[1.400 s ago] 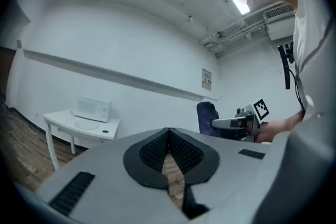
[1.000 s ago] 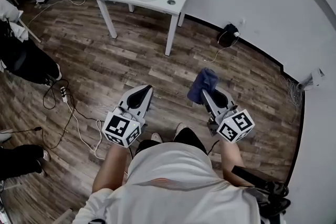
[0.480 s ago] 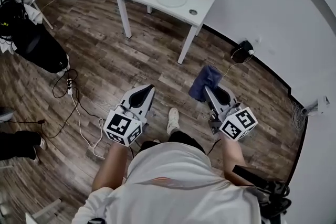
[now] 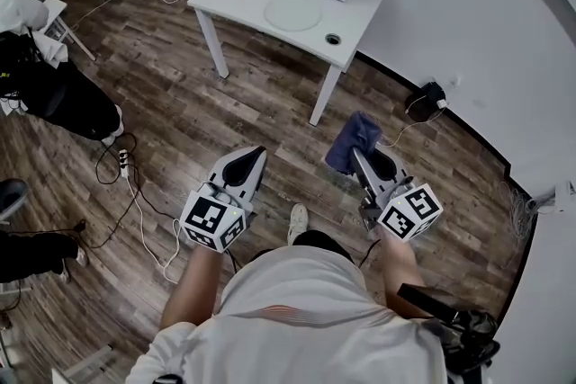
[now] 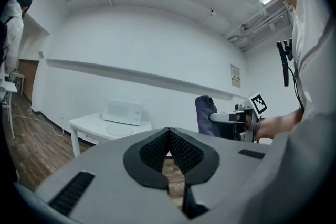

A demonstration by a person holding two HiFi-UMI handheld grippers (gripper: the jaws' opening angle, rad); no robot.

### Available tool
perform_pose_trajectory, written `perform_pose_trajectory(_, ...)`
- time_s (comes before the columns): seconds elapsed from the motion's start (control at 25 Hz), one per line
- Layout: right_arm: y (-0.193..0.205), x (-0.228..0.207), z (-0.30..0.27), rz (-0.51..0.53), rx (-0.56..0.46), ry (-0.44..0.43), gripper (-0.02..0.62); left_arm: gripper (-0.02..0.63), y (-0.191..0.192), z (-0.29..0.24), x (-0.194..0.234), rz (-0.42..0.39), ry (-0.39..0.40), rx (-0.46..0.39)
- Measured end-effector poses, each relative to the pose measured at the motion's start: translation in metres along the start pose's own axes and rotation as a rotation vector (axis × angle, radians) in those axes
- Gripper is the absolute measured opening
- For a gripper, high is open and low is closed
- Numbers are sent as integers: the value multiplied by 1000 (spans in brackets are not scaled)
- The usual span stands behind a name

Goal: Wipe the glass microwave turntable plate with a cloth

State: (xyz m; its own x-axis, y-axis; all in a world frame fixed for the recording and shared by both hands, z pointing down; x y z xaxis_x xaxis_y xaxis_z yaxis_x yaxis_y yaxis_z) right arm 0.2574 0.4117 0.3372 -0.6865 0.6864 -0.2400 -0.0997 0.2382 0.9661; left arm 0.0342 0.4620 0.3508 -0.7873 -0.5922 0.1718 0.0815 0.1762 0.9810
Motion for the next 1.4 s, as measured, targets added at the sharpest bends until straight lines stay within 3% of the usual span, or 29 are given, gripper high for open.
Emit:
perform_pose_trajectory(0.52,-25,-113,-84,-38,15,-70,61,11,-28,-112,57,-19,-81,11)
perform_pose_trajectory(1.04,-12,-144,-150,-56,66,-95,61,11,-17,-147,110,12,-108,30)
perform_pose_trajectory(1.4,-32,-163,-226,-30,61,-49,61,11,-41,-184,195,11,-61,0)
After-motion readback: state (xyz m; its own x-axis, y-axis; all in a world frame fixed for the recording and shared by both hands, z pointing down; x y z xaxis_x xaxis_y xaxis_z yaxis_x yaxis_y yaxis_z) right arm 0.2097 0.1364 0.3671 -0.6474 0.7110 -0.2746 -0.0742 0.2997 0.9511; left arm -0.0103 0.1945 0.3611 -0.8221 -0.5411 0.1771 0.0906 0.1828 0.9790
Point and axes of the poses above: the fingertips, and each gripper's own axes: z backward along the fingers, x to its left, y out of its underside, the point moved 4 cm from there along z, backward along the fingers, and after that the axes turned 6 degrees about y, right-handed, at the moved point
